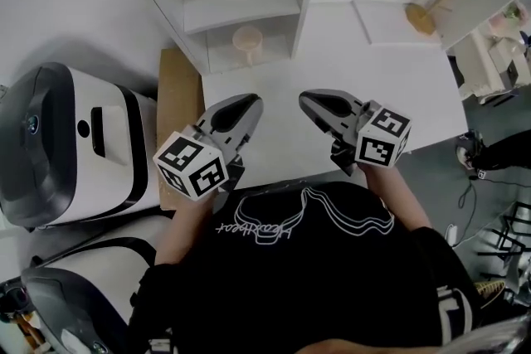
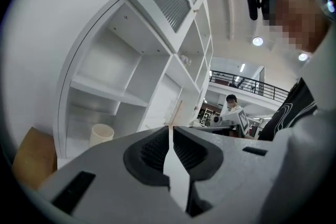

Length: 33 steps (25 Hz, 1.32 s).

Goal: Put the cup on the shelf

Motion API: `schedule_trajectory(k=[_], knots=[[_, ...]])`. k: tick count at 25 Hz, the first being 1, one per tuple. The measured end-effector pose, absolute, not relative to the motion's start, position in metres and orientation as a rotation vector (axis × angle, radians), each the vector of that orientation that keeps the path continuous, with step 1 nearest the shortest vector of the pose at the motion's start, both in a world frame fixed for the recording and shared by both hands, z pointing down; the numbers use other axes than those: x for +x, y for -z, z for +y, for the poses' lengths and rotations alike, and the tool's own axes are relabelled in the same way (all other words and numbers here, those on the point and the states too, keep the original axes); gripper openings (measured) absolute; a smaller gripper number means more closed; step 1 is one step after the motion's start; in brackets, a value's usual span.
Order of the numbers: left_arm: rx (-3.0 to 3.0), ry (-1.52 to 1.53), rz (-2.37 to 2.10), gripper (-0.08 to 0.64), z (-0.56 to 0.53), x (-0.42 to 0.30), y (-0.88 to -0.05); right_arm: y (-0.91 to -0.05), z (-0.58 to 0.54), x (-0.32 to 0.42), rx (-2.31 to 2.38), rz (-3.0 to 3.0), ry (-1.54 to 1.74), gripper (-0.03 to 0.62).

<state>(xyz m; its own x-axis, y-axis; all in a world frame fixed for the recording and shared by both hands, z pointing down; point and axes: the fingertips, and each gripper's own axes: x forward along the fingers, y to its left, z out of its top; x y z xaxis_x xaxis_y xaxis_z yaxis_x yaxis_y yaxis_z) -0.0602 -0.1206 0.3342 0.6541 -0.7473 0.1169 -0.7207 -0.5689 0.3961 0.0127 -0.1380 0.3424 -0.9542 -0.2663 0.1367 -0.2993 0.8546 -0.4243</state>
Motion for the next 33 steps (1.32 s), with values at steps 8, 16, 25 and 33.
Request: schedule_trajectory(k=[8,16,25,33], knots=[[2.527,0.133,-1.207,0.005,-0.101,-0.051,-0.309,-0.320,-0.124,0.005,0.376,-3.013,-0.605,0.006],[2.527,0.083,-1.220,0.005,-0.102,-0.046,-0.311,-0.320,-0.120,0.003,0.351,-3.017,-0.605,0.006],[2.535,0.062,-1.208,0.005,-0.104,-0.037,-0.314,-0.323,-0.120,0.007,0.355,-3.017,-0.618,0.006],[2.528,0.041,-1.201,0.005,-0.107,-0.031,-0.319,-0.327,-0.121,0.010,0.350,-3.013,-0.626,0.006]])
